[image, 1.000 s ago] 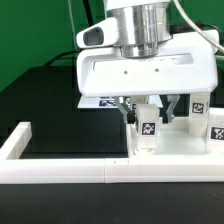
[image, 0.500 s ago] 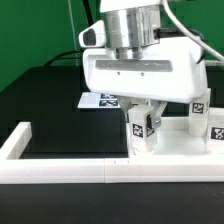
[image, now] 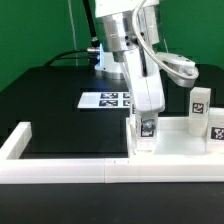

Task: Assemble square table

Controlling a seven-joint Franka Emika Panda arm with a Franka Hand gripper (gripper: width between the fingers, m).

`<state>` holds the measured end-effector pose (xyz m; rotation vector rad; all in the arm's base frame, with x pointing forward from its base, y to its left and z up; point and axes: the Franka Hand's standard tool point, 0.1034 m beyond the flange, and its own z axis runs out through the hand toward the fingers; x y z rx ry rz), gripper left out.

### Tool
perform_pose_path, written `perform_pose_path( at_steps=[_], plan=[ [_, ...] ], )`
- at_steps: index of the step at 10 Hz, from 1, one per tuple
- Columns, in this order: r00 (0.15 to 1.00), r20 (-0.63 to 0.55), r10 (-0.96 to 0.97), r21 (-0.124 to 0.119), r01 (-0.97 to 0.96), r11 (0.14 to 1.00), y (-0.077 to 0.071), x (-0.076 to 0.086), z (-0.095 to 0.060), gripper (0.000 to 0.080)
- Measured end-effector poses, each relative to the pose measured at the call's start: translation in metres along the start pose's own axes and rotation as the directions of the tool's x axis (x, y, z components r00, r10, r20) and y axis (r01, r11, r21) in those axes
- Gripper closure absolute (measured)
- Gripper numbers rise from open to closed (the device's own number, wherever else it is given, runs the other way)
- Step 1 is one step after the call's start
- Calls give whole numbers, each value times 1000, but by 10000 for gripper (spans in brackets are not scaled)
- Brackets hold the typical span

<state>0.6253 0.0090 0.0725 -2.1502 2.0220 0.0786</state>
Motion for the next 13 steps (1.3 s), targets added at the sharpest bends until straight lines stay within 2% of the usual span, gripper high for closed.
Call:
perform_pose_path(
  at_steps=[1,2,3,4,5,7,8,9,10,11,13],
  plan=[
    [995,-7,-97,1,97,995,-1,0,0,432],
    [948,-37,-317,15,317,948,-4,-3,1,254],
    [860,-45,-509,3,509,861,-3,-4,2,182],
    [788,-50,-614,-10,614,789,-4,-5,2,182],
    [775,-50,-631,-12,631,776,-3,-4,2,156],
    [626,-48,-779,-29,778,627,-3,-1,2,151],
    [420,-36,-907,-48,906,421,-3,6,0,150],
    [249,-19,-968,-69,966,250,-3,11,-2,150],
    [187,-33,-982,-75,979,189,-5,15,-3,150],
    [232,-35,-972,-73,970,234,-4,14,-2,150],
    [232,-35,-972,-74,969,234,-4,15,-2,395]
  ],
)
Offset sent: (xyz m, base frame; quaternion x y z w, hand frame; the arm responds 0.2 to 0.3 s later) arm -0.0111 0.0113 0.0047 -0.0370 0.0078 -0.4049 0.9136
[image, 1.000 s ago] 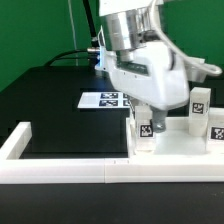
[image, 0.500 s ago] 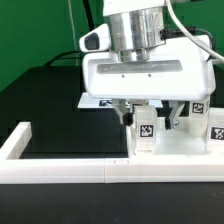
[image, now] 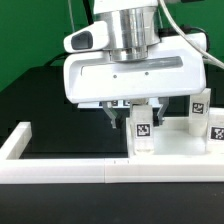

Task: Assemble square table

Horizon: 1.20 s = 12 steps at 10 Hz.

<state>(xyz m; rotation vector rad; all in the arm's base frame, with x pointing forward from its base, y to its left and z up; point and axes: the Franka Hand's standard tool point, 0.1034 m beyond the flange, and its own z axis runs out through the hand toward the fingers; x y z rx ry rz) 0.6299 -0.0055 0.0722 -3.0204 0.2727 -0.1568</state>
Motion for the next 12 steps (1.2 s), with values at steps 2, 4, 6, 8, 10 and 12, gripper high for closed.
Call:
perform_pose_path(
  at_steps=[2,4,6,8,10,12],
  plan=[
    [987,1,158,1,-158,987,-1,0,0,511],
    [955,1,295,3,-295,955,-2,0,1,511],
    [785,5,620,-10,-620,785,0,-1,1,511],
    [454,37,890,-10,-890,455,-1,-4,2,511],
    [204,73,976,-13,-979,205,1,-6,2,509],
    [194,71,978,-15,-981,196,0,-6,2,508]
  ],
)
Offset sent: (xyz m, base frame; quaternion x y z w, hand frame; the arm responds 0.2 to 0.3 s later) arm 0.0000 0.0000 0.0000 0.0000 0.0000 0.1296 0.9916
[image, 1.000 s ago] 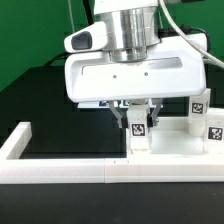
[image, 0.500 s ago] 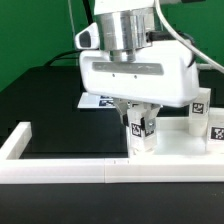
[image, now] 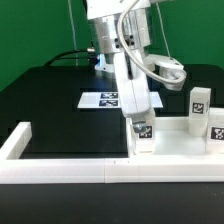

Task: Assemble square table

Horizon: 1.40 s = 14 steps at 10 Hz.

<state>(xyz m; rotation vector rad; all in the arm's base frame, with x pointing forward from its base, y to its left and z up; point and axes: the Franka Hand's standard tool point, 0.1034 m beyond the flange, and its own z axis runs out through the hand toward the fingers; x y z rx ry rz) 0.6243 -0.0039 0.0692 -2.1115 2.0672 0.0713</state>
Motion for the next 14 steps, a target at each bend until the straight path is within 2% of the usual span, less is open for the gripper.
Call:
perform_pose_path(
  at_steps=[1,2,3,4,5,6,7,9,10,11,12,13,14],
  plan=[
    [996,-10,-92,2,92,996,-1,-2,0,508],
    [939,-24,-343,8,344,939,-3,-8,2,334],
    [839,-19,-544,3,544,839,-2,-11,3,191],
    [847,-19,-532,6,532,847,-2,-9,3,162],
    [792,-23,-610,0,610,792,-2,-8,2,162],
    [702,-25,-712,-10,712,702,-2,-8,2,152],
    [481,-29,-876,-43,875,482,-3,-6,0,152],
    [245,-17,-969,-50,968,245,-3,-4,-1,151],
    [260,-18,-966,-49,964,260,-3,-4,0,155],
    [289,-19,-957,-49,956,289,-3,-4,0,295],
    [300,-19,-954,-49,952,301,-3,-4,0,295],
    [335,-21,-942,-48,941,336,-3,-4,1,472],
    [426,-25,-905,-45,903,426,-3,-4,1,472]
  ],
)
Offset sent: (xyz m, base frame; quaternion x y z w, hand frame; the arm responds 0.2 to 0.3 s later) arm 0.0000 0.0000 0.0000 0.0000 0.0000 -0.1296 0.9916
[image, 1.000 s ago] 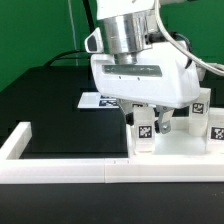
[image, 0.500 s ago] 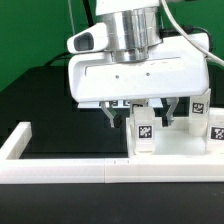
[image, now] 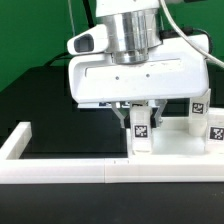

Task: Assemble square table

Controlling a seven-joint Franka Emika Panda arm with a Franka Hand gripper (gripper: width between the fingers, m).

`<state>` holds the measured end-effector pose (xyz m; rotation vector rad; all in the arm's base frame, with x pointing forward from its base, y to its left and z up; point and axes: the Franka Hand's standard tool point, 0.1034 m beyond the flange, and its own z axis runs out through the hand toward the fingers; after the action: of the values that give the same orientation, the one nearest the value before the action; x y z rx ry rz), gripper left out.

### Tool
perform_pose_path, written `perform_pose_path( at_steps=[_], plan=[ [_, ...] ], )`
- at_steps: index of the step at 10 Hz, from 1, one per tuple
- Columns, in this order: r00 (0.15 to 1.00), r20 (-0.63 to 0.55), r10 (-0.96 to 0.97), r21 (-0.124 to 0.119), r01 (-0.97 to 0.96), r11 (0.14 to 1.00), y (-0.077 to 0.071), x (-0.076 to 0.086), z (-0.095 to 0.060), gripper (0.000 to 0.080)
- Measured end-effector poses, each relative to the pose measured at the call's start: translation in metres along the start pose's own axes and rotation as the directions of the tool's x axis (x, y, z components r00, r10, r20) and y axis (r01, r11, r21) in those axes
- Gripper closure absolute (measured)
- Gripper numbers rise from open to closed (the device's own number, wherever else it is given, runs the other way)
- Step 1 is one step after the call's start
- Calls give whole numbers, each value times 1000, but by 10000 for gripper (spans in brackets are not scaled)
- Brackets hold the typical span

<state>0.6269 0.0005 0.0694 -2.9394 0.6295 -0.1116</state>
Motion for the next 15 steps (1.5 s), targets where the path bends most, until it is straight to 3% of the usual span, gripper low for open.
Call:
perform_pose_path(
  at_steps=[2,3,5,7,9,10,11,12,13,14,15],
  plan=[
    [993,0,118,-1,-118,993,0,0,0,511],
    [943,1,334,-7,-334,943,1,0,0,511],
    [713,29,701,-31,-700,713,-2,-2,2,511],
    [423,49,905,-36,-905,425,-4,-2,3,511],
    [400,46,915,-38,-915,402,-3,-2,3,509],
    [491,41,870,-31,-870,492,-3,-2,4,509],
    [682,1,731,-5,-731,682,-5,-1,4,355],
    [815,-32,579,18,-579,815,-5,-2,7,228],
    [891,-40,453,14,-453,892,-3,-6,10,228],
    [915,-42,400,11,-400,916,-3,-5,9,166],
    [939,-42,341,8,-341,940,-2,-5,10,155]
  ],
)
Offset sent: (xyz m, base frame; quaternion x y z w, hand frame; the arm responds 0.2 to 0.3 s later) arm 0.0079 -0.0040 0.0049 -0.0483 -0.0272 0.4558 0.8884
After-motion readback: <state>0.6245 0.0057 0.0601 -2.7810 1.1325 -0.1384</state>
